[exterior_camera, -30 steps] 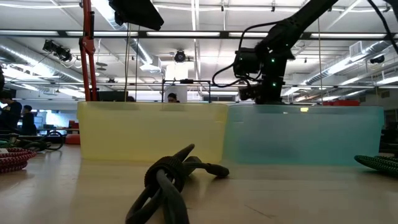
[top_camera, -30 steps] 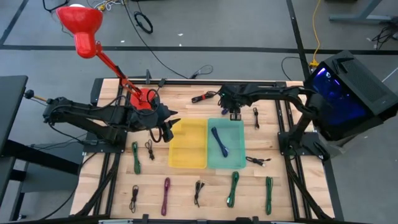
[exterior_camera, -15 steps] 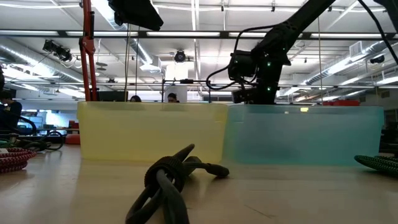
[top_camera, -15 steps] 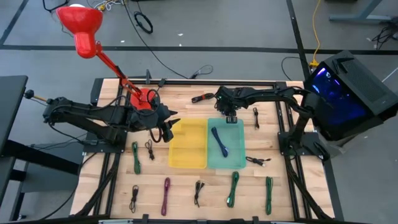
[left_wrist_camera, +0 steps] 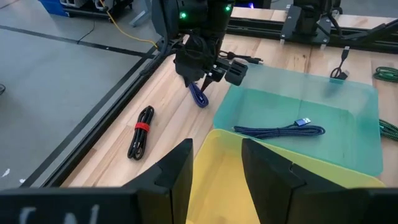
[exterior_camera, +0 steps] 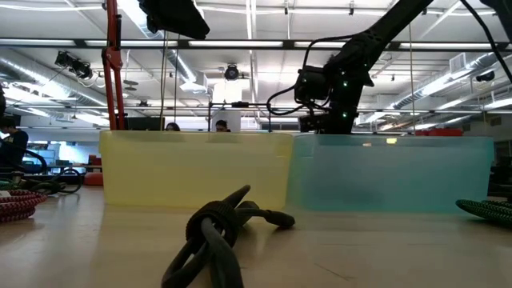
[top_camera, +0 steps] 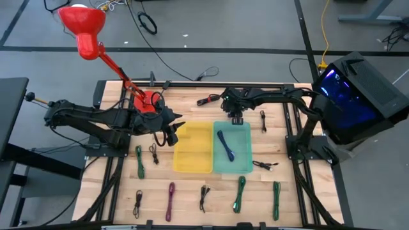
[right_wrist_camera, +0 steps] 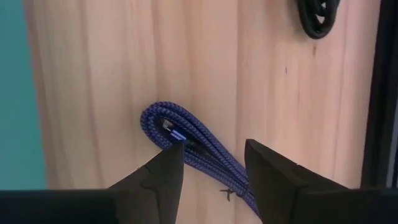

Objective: Pick & Place USB Port
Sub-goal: Put the blue charger cable into the green bin

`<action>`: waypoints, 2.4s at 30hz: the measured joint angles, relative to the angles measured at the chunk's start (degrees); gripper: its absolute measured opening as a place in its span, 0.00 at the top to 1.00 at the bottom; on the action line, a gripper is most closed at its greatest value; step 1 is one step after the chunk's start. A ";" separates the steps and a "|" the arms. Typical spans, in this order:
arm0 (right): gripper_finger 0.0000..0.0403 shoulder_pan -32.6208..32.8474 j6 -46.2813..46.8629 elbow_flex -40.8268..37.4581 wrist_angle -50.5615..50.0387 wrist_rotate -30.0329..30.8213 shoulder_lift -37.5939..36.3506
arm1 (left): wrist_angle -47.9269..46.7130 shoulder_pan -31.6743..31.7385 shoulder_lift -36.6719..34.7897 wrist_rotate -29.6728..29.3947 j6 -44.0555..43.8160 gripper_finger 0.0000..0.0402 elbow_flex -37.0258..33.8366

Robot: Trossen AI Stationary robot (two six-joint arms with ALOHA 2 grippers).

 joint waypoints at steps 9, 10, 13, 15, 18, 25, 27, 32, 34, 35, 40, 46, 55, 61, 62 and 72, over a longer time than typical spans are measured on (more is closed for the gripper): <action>0.58 0.71 0.59 0.22 0.98 -0.32 4.81 | -0.05 -0.02 0.00 0.01 0.00 0.65 0.00; 0.59 0.68 0.52 0.22 1.30 -0.26 4.88 | -0.05 -0.02 0.00 0.00 -0.02 0.65 0.00; 0.67 0.69 0.36 0.19 1.85 0.23 4.98 | -0.51 -0.02 0.00 0.00 -0.10 0.65 0.00; 0.81 0.63 0.39 0.15 1.79 0.07 5.04 | -0.76 -0.02 0.00 0.00 -0.19 0.65 0.00; 0.96 0.20 0.14 0.15 1.30 0.01 5.06 | -0.87 -0.02 0.00 0.00 -0.20 0.65 0.00; 0.99 0.20 1.24 -0.06 -1.24 0.11 3.50 | -0.85 -0.02 0.00 0.00 -0.45 0.65 0.00; 1.00 0.20 1.89 0.47 -4.20 -1.37 2.75 | -0.83 -0.02 0.00 0.00 -0.63 0.65 0.00; 1.00 0.51 3.09 3.52 -8.90 -2.04 0.31 | -0.81 -0.02 0.00 0.00 -0.74 0.65 0.00; 1.00 0.86 3.41 4.51 -10.07 -1.47 -0.31 | -0.82 -0.02 0.00 -0.01 -0.91 0.65 0.00; 1.00 0.98 3.42 5.01 -10.38 -1.10 -0.85 | -0.81 -0.02 0.00 -0.01 -0.93 0.65 0.00; 1.00 0.95 4.88 9.24 -12.91 -0.73 -3.37 | -0.81 -0.02 0.00 0.00 -1.05 0.65 0.00; 1.00 -0.42 9.11 16.04 -15.49 0.93 -6.96 | -0.81 -0.02 0.00 0.00 -1.88 0.65 0.00; 1.00 -1.73 18.14 19.74 -18.00 -16.56 -14.53 | -0.83 -0.02 0.00 -0.17 -1.69 0.65 0.00; 1.00 1.46 28.04 18.87 -18.32 -21.28 -18.89 | -0.83 -0.02 0.00 -0.24 -1.72 0.65 0.00; 1.00 2.81 29.50 18.21 -18.39 -21.92 -19.52 | -0.85 -0.02 0.00 -0.24 -1.89 0.65 0.00; 1.00 21.14 40.84 8.80 -8.48 -20.38 -21.58 | -0.87 -0.02 0.00 -0.22 -1.97 0.65 0.00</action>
